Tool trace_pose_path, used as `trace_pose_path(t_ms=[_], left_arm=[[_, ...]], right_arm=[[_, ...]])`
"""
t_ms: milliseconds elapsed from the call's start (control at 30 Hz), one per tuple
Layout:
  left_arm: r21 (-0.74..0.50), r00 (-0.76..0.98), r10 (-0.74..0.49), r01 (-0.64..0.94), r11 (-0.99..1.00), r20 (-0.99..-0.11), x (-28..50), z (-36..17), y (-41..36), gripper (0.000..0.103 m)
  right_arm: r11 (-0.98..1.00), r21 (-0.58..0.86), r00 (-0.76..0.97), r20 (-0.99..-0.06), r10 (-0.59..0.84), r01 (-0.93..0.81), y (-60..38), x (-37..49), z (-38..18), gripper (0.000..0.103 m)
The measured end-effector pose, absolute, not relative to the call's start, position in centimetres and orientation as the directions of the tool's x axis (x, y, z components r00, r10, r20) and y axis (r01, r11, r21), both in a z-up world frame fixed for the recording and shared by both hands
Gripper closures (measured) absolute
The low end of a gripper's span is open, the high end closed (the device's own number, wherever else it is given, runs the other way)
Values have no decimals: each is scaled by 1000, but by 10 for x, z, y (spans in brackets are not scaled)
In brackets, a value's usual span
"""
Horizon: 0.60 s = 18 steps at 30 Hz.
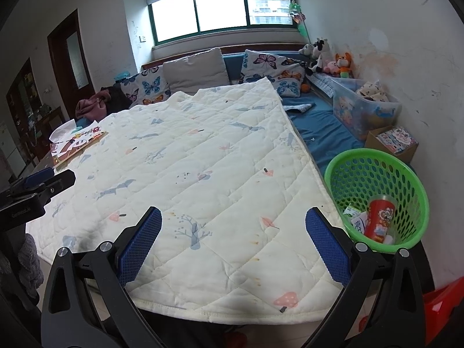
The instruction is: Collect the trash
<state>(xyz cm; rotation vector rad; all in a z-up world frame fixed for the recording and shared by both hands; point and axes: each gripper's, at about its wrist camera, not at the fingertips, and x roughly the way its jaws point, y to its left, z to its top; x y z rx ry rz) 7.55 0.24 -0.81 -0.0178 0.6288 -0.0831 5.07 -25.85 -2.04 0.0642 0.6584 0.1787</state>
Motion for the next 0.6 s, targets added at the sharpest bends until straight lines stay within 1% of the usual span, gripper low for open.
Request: trace_pose_path(t_ms=[600], left_arm=[[-44,804,-87,76,996,-589,74,-10,-1,8]], right_arm=[[981,120,774,-604,192,-150,-256,51,-21,4]])
